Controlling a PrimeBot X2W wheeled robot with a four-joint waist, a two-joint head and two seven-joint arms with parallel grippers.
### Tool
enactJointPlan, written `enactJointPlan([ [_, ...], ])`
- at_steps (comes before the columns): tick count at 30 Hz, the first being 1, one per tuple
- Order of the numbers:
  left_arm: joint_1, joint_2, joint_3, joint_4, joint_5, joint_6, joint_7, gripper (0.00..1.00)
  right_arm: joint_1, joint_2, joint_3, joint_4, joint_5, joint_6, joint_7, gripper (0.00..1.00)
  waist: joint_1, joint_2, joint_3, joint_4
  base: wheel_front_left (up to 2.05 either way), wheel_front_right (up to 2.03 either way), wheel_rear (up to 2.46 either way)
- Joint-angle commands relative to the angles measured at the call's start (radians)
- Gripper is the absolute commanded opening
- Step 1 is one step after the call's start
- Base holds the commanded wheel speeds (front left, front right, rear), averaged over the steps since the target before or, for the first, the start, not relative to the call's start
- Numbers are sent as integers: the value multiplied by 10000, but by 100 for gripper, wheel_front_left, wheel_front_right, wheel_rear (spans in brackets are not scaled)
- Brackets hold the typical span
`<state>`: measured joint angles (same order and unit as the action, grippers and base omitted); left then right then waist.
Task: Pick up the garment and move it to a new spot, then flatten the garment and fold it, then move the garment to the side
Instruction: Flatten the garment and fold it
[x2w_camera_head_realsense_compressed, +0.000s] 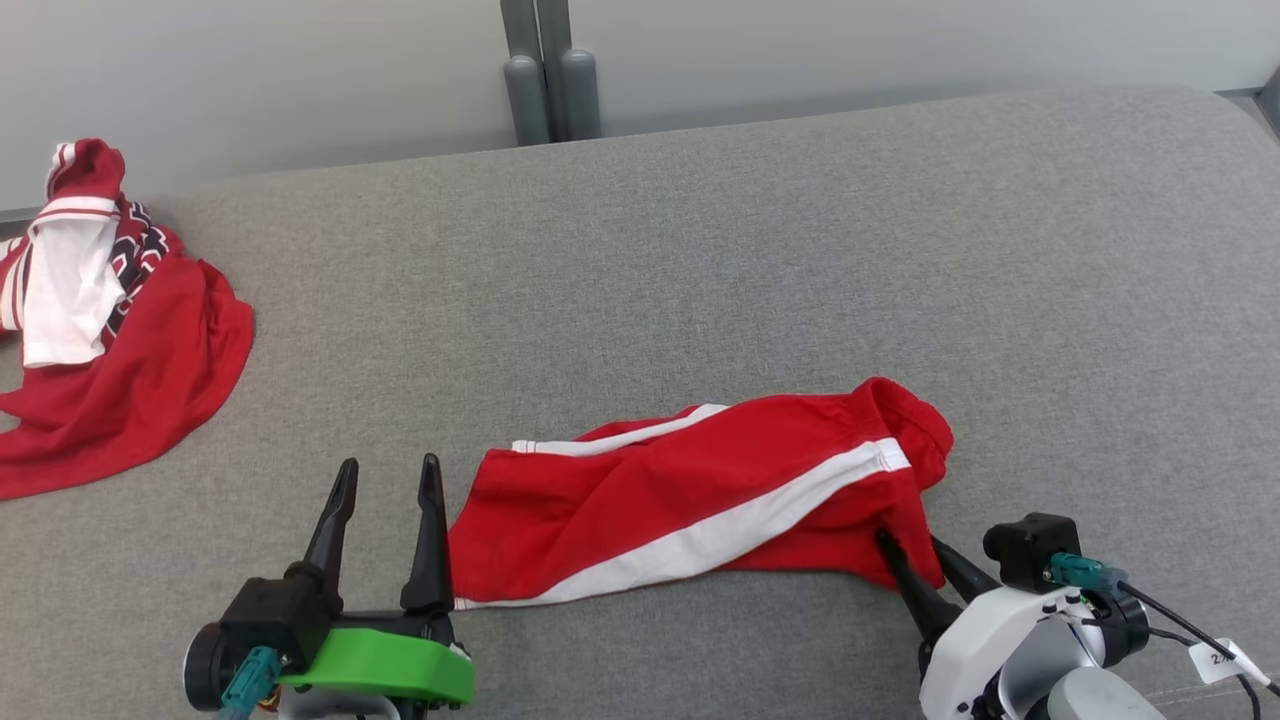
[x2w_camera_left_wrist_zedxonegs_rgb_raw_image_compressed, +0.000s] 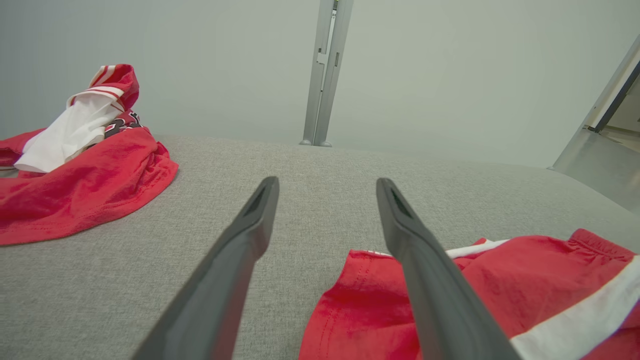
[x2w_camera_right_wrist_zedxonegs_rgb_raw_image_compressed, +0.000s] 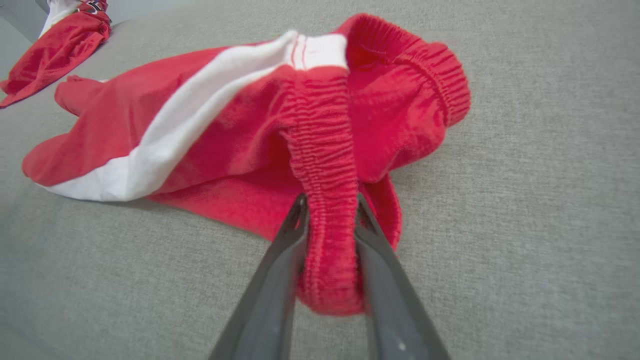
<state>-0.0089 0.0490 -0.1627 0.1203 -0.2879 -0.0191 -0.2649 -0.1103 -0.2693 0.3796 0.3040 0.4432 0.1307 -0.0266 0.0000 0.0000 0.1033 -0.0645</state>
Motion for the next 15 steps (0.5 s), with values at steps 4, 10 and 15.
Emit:
enactJointPlan([
  [4,103,27,56,-36,84,6,9,100,60,130,-242,134,-184,1,-252,100,0,0,-11,8,0,0,0],
  [10,157,27,106,-101,19,45,9,100,294,186,-767,-8,-389,1,-406,100,0,0,-5,-103,0,0,0],
  [15,101,27,101,-148,-11,53,9,100,338,228,-1359,-531,-568,1,-743,100,0,0,2,-194,0,0,0],
])
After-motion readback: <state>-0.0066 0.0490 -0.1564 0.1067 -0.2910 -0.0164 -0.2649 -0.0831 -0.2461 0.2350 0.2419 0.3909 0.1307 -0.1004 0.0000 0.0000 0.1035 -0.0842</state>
